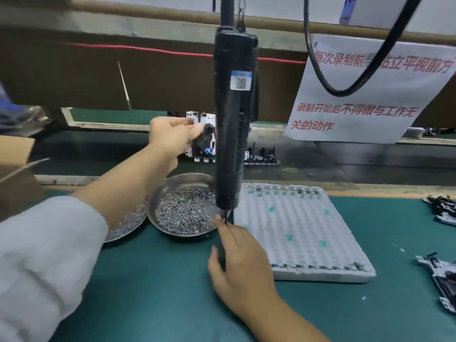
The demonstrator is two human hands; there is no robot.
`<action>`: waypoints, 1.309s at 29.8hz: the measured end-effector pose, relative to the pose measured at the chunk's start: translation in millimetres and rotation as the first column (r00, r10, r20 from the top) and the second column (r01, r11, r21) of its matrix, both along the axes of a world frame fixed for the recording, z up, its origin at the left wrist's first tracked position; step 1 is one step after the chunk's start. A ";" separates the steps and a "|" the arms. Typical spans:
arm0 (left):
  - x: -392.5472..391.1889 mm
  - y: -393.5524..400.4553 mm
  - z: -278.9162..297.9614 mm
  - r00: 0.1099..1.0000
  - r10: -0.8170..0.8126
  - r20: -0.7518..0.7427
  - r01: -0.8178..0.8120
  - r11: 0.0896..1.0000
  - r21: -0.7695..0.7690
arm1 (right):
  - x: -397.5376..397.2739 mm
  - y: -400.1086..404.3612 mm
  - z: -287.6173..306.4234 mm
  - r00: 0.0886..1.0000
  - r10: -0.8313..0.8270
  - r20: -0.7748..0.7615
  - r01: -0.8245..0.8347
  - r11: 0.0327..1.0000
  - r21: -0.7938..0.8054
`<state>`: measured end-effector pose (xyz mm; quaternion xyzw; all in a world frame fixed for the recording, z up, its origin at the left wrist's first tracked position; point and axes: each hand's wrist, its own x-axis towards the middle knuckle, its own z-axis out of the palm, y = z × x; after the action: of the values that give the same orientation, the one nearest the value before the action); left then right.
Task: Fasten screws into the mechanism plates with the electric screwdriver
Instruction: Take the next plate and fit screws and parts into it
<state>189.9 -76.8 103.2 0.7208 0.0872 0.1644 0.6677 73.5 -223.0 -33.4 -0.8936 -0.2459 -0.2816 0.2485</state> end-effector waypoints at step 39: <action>-170.4 181.8 -101.8 0.912 0.409 -0.047 0.007 0.099 0.995 | -36.6 19.6 -6.2 0.880 0.459 -0.120 -0.473 0.872 -0.127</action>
<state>19.5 105.0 1.4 0.9744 0.1607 0.1547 -0.0265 36.9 -203.3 -39.6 -0.8355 -0.4638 -0.1553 0.2505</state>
